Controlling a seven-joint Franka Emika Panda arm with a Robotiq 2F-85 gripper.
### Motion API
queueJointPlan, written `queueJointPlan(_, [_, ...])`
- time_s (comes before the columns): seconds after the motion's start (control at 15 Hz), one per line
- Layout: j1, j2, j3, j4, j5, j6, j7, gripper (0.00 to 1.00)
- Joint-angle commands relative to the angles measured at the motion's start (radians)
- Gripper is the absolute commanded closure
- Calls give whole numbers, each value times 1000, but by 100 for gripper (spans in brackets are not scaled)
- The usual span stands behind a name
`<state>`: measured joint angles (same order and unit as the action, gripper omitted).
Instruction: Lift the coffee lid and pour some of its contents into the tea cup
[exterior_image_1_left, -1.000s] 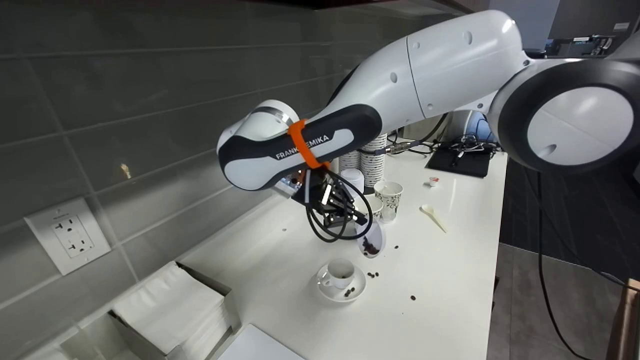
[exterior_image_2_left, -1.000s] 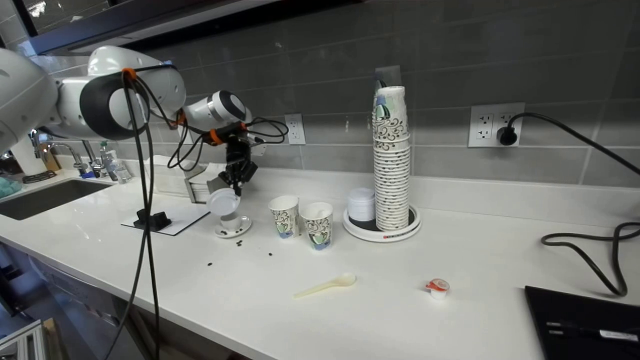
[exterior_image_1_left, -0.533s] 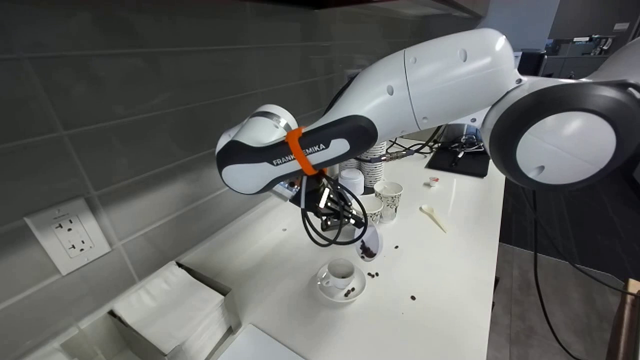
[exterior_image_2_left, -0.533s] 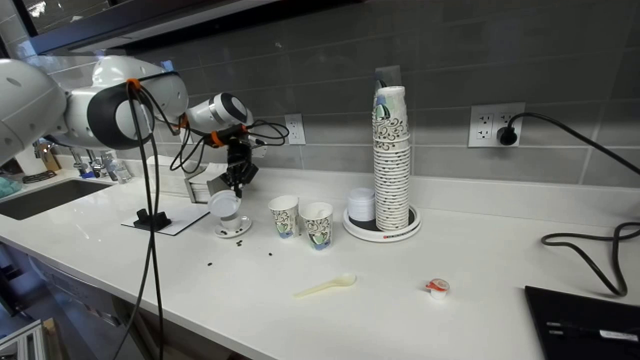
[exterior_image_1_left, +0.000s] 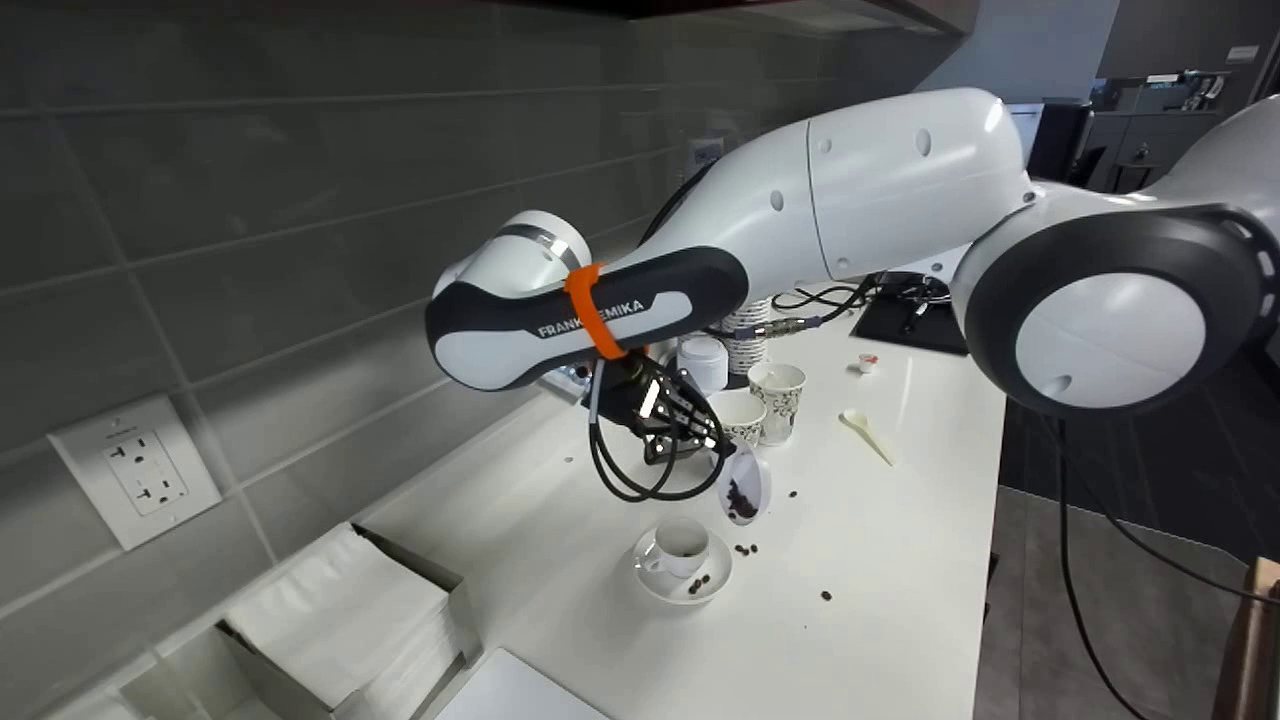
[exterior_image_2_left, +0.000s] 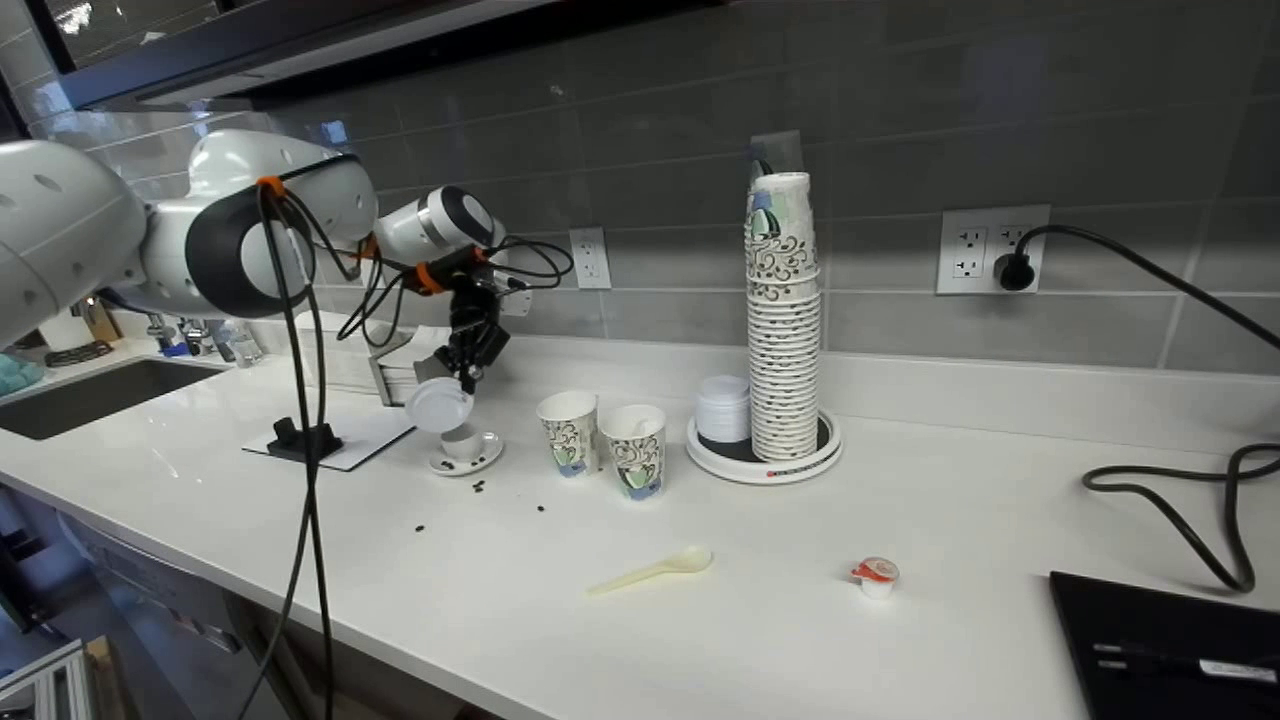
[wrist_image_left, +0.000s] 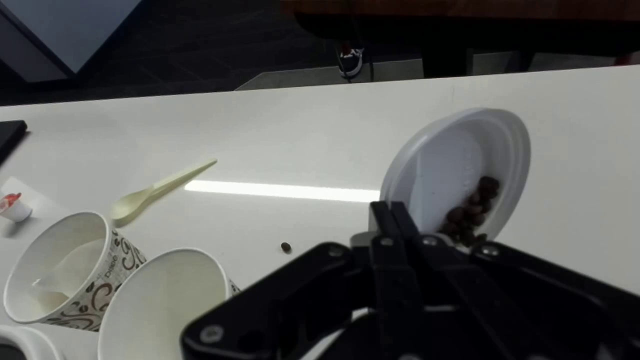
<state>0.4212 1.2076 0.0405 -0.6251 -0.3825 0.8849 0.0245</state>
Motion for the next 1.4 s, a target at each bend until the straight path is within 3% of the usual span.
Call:
queueJointPlan(0.0, [4, 44, -10, 74, 24, -66, 62, 100])
queueJointPlan(0.13, [16, 57, -41, 93, 40, -85, 79, 100])
queueJointPlan(0.2, [18, 21, -59, 14, 55, -41, 102, 100])
queueJointPlan(0.6, [26, 56, -92, 88, 43, -48, 132, 100])
queueJointPlan(0.8, [29, 69, -80, 120, 34, -25, 67, 100])
queueJointPlan(1.33, [-6, 16, -28, 66, 26, 273, -150, 100])
